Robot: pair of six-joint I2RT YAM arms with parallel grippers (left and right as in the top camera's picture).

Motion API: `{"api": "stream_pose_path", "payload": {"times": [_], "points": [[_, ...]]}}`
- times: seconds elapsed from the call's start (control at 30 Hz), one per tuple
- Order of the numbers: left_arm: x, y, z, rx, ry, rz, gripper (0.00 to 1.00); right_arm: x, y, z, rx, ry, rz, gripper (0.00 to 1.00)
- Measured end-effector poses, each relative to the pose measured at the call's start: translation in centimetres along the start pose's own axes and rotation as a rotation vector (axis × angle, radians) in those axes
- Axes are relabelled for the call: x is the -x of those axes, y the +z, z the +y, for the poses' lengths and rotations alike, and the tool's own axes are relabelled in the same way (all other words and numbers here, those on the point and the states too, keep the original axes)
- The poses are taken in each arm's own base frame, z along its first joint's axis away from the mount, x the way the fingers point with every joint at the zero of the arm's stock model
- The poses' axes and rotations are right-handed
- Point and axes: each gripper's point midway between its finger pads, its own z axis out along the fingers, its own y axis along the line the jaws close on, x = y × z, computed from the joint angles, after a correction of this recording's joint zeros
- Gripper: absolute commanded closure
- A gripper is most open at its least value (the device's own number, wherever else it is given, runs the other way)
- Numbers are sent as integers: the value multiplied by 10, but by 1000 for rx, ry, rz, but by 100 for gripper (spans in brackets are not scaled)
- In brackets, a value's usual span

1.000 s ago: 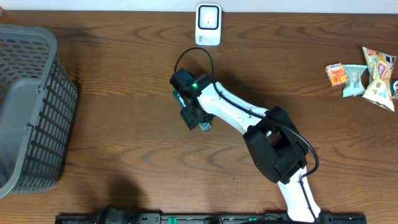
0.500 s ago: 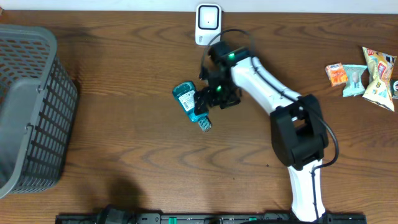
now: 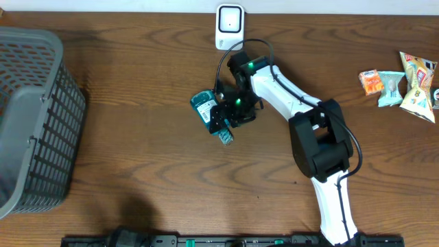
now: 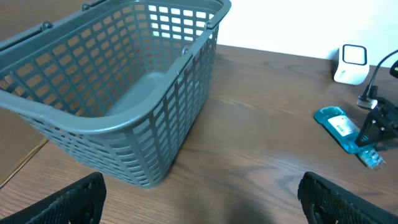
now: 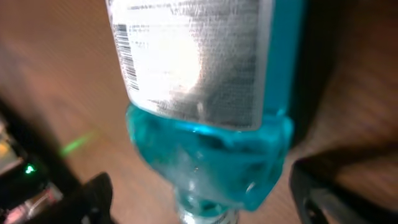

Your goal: Scan the item barcode

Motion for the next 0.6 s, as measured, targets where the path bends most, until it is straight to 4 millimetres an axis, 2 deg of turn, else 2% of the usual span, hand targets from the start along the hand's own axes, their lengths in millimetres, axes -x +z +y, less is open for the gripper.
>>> {"api": "stream_pose_path", "payload": {"times": [0.2, 0.37, 0.47, 0.6], "points": [[0, 0, 0, 0, 0, 0, 2, 5, 5, -2, -88, -44, -10, 21], [0, 0, 0, 0, 0, 0, 2, 14, 12, 6, -146, -108, -33, 27], [0, 0, 0, 0, 0, 0, 2, 16, 17, 10, -172, -137, -33, 40], [0, 0, 0, 0, 0, 0, 2, 15, 24, 14, -144, -146, -20, 66]]}}
